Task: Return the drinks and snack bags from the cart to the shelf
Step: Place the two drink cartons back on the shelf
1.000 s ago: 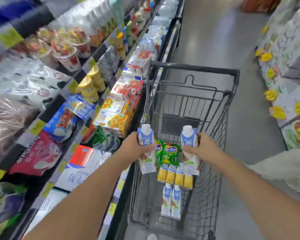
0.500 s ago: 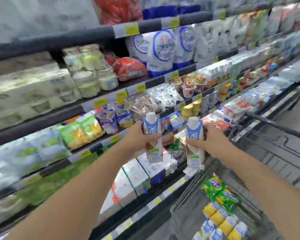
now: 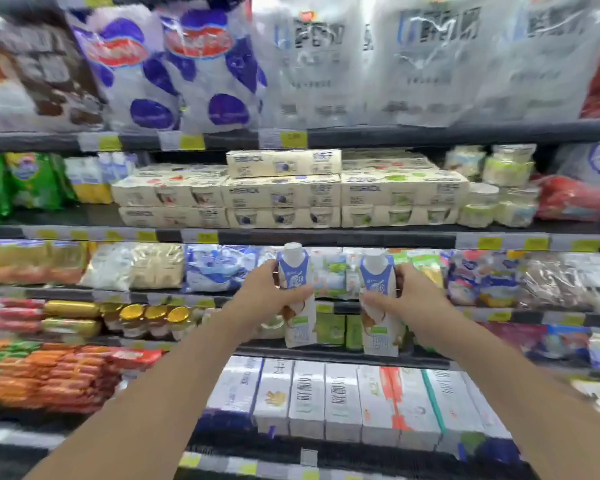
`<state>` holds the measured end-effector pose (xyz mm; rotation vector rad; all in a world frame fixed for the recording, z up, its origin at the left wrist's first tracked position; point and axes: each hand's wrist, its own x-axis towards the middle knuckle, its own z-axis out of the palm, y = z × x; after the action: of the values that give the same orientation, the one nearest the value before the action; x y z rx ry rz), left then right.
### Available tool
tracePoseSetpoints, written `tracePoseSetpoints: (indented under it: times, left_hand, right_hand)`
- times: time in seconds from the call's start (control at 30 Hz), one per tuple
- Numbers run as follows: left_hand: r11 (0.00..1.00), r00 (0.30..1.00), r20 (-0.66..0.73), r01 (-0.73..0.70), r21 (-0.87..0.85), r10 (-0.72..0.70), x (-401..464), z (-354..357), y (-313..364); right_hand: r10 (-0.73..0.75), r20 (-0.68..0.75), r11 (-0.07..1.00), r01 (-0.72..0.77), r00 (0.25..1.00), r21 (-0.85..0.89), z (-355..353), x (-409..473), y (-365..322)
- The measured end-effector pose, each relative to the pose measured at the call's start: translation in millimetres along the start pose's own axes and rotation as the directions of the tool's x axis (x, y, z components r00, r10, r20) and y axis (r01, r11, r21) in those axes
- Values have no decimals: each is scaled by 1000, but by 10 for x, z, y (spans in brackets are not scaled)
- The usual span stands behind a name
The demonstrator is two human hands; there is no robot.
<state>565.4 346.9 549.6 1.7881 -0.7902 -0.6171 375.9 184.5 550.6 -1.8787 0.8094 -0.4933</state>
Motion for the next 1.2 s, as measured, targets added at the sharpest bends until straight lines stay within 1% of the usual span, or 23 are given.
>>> tracePoseSetpoints:
  times: [0.13,0.27,0.4,0.5,0.6,0.73,1.0,1.2]
  left_hand:
    - [999,995,-93,32,-5,-32,-230,-1333,-380]
    - [998,972,-227,53,-23,-57,-483,-2563,-722]
    - [997,941,-332,73,8,-66,-718,-3526,-1050]
    - [998,927,-368,58,-34,-66,-763,-4066,-1224]
    - [997,917,-394,41,-70,-65,-671,-4472,-1344]
    - [996,904,-424,27,-80,-59,-379,-4864,-1393]
    - [1000,899,-438,11,-21,-19,538,-5499,-1378]
    - [1000,905,-425,-18,0,16,1250,-5840,-1324]
  right_hand:
    - [-86,170,996,88,982,1,1282,218,-693]
    - [-158,279,987,156,947,29,2464,401,-1324]
    - [-237,359,971,227,903,70,3449,495,-1843]
    - [-252,403,966,255,880,48,3988,593,-2133]
    - [-273,444,959,275,853,63,4353,760,-2366]
    - [-295,444,953,295,846,71,4737,1084,-2632]
    - [-338,387,941,316,858,121,5317,2008,-3064]
    - [-298,292,954,276,909,118,5502,2607,-3238]
